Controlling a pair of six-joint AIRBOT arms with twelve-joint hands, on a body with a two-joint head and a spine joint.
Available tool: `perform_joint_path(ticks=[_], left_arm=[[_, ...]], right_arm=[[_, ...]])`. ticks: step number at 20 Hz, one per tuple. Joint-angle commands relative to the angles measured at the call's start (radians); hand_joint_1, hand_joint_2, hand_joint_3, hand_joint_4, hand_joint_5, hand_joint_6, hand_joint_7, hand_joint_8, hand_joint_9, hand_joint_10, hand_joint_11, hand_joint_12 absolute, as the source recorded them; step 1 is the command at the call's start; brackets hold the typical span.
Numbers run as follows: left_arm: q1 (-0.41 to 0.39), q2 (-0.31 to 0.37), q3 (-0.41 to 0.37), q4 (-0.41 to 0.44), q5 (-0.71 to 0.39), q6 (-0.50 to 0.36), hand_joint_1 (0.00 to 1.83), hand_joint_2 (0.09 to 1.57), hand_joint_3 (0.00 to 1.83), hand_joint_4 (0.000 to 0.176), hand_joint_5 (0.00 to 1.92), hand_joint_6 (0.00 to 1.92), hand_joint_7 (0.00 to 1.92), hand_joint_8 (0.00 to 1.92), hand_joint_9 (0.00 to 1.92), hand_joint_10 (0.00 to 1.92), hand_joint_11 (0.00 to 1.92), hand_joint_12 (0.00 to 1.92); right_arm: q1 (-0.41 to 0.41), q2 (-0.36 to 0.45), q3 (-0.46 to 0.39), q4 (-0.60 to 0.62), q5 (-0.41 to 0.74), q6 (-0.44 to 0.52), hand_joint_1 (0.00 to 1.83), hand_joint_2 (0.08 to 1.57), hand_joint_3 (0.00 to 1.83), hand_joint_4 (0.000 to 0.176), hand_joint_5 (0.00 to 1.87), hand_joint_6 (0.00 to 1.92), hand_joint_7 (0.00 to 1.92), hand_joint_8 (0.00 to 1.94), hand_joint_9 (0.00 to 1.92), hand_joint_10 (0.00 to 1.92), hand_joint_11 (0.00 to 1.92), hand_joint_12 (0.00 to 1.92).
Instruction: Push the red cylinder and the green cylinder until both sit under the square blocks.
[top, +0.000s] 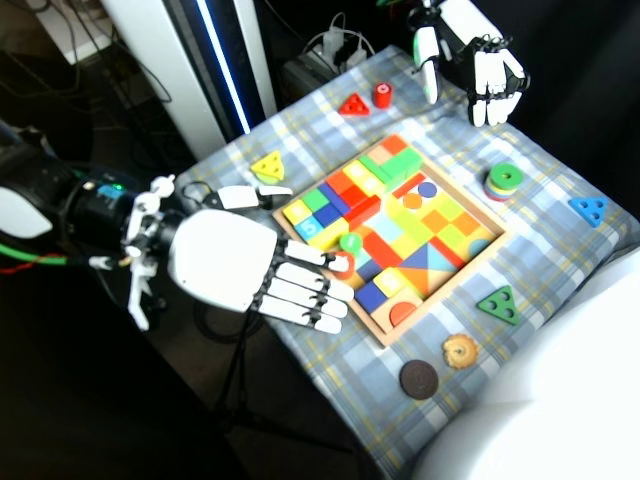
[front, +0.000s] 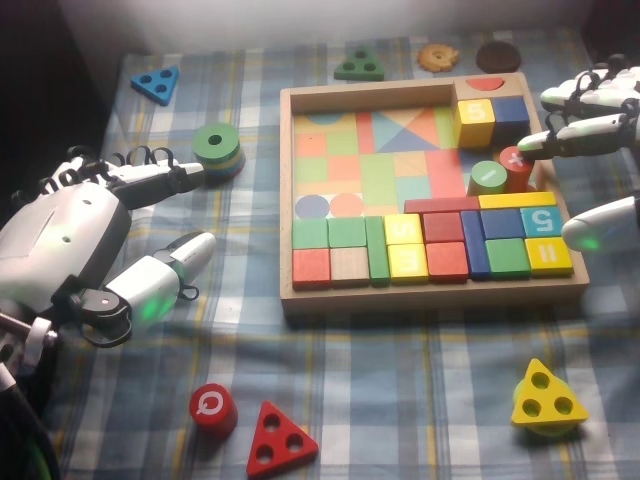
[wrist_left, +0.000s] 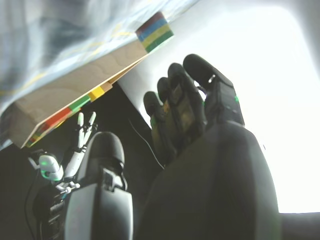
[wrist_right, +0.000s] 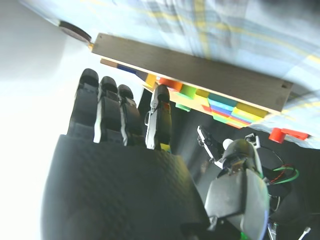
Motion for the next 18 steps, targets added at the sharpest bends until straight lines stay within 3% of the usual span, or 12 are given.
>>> perform_joint_path(ticks=[1,8,14,16,18], left_arm=[[-0.005,0.001,0.002,0.045,-0.113,-0.005,0.53,1.32,0.00,0.000,0.56,0.00,0.49,0.00,0.44,0.00,0.00,1.10],[-0.005,0.001,0.005,0.045,-0.105,-0.005,0.53,1.33,0.00,0.000,0.55,0.00,0.47,0.00,0.42,0.00,0.00,0.98],[-0.005,-0.001,0.006,0.045,-0.103,-0.005,0.55,1.33,0.00,0.000,0.55,0.00,0.48,0.00,0.43,0.00,0.00,1.03],[-0.005,-0.001,0.006,0.045,-0.103,-0.005,0.56,1.33,0.00,0.000,0.55,0.00,0.47,0.00,0.42,0.00,0.00,0.97],[-0.005,-0.001,0.006,0.043,-0.103,-0.005,0.54,1.32,0.00,0.000,0.55,0.00,0.48,0.00,0.43,0.01,0.00,1.05]], right_arm=[[0.002,0.005,-0.002,0.021,0.072,0.000,0.00,0.87,0.00,0.176,0.28,0.00,0.00,0.00,0.00,0.00,0.00,0.00],[-0.026,0.059,-0.040,-0.005,0.049,0.000,0.00,0.84,0.00,0.176,0.30,0.01,0.00,0.00,0.00,0.00,0.00,0.00],[-0.025,0.058,-0.038,-0.007,0.054,-0.002,0.00,0.85,0.00,0.176,0.30,0.01,0.00,0.00,0.00,0.00,0.00,0.00],[-0.024,0.057,-0.038,-0.002,0.065,-0.002,0.00,0.83,0.00,0.176,0.30,0.00,0.00,0.00,0.00,0.00,0.00,0.00],[-0.022,0.047,-0.032,0.016,0.086,-0.002,0.00,0.84,0.00,0.176,0.29,0.00,0.00,0.00,0.00,0.00,0.00,0.00]])
